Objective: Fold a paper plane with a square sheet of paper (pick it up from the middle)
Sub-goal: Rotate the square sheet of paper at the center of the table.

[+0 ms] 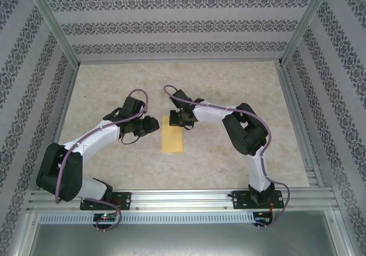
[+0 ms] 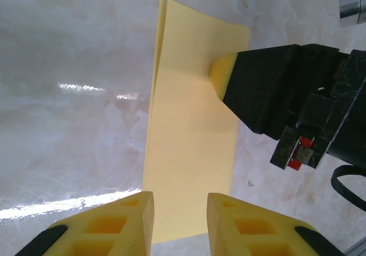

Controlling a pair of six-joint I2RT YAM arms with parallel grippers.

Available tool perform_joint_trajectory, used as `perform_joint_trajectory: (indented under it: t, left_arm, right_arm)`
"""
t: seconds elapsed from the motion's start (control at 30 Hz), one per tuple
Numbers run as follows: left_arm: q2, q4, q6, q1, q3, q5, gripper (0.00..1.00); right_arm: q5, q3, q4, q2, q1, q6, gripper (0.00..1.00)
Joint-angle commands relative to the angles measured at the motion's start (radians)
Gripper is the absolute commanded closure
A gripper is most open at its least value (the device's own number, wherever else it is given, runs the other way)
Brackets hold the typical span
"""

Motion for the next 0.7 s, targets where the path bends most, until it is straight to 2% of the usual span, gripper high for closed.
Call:
perform_joint_trajectory:
  t: [0.0,0.17,0.3,0.5,0.6,0.67]
  left_arm:
    - [-0.012,-0.010,0.026,-0.022,-0.010,0.024,0.69]
    - [0.010,0.044,-0.001,-0.071,-0.020,0.031,0.70]
    - [0.037,0.103,-0.026,-0.133,-0.030,0.022,0.70]
    - [0.050,0.183,-0.085,-0.236,-0.044,-0.032,0.70]
    - [0.057,0.209,-0.121,-0.276,-0.045,-0.065,0.70]
    - [0.066,0.239,-0.152,-0.307,-0.050,-0.076,0.71]
  right_arm:
    - [0.112,-0.025,-0.093,-0.005,-0.021,0.028,1.00]
    - [0.228,-0.149,-0.121,-0.097,-0.040,0.137,1.00]
    - [0.296,-0.281,-0.110,-0.226,-0.050,0.252,1.00]
    - [0.273,-0.460,0.012,-0.425,-0.055,0.355,0.97]
    - [0.249,-0.524,0.088,-0.542,-0.057,0.319,0.89]
    - [0.214,-0.568,0.142,-0.620,-0.062,0.283,0.80]
